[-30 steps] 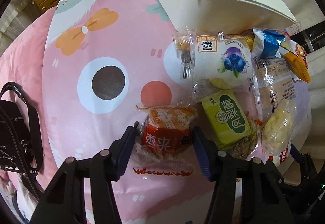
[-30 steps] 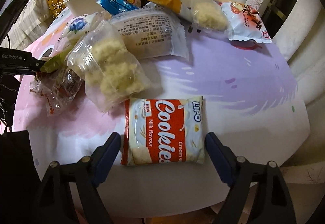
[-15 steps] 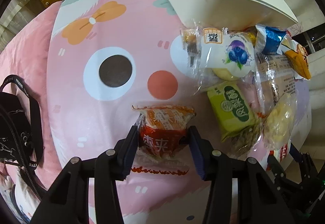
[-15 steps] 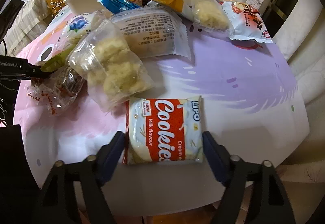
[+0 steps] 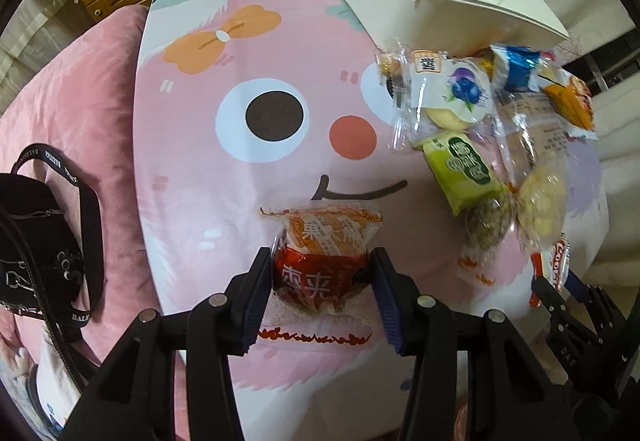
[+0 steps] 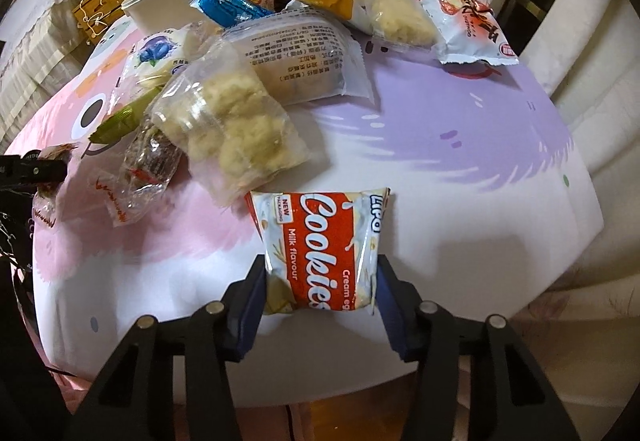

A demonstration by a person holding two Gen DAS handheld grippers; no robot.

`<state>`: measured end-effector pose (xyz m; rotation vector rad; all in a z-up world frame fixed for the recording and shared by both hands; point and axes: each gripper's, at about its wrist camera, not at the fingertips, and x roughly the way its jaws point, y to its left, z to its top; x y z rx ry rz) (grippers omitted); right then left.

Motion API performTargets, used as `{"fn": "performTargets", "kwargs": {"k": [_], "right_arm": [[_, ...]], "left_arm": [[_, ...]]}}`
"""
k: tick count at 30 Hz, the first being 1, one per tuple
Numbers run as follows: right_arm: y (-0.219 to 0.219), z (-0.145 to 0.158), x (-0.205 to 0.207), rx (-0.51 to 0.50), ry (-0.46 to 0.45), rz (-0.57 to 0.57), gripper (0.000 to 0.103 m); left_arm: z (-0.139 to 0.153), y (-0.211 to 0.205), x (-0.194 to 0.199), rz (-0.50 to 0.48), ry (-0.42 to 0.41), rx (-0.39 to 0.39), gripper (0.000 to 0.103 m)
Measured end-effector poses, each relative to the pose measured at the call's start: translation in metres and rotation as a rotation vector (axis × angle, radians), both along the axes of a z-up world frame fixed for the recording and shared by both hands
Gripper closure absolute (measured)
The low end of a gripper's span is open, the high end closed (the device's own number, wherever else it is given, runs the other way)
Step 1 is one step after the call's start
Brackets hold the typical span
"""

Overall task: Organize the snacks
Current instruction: 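Carry red pastry into white tray with left tool while right tool carries Cookies packet there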

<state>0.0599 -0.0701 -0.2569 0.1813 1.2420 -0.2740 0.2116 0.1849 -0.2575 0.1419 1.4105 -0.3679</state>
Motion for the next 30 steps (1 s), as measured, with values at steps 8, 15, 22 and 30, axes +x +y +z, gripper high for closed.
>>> {"fn": "performTargets", "kwargs": {"k": [8, 15, 22, 30], "right_arm": [[0.015, 0.022, -0.013, -0.001, -0.045, -0.025, 0.052], [0.018, 0.059, -0.01, -0.066, -0.119, 0.004, 0.052], [0.017, 0.096, 0.011, -0.112, -0.179, 0.038, 0.052], [-0.002, 0.127, 0.043, -0.065, -0.243, 0.009, 0.052]], "left_arm": [[0.021, -0.001, -0.018, -0.104, 0.037, 0.042, 0.056], [0.044, -0.022, -0.024, -0.205, 0.09, 0.044, 0.056], [0.083, -0.046, -0.017, -0.256, 0.074, 0.006, 0.055], [0.112, -0.067, -0.003, -0.264, 0.07, 0.038, 0.055]]}}
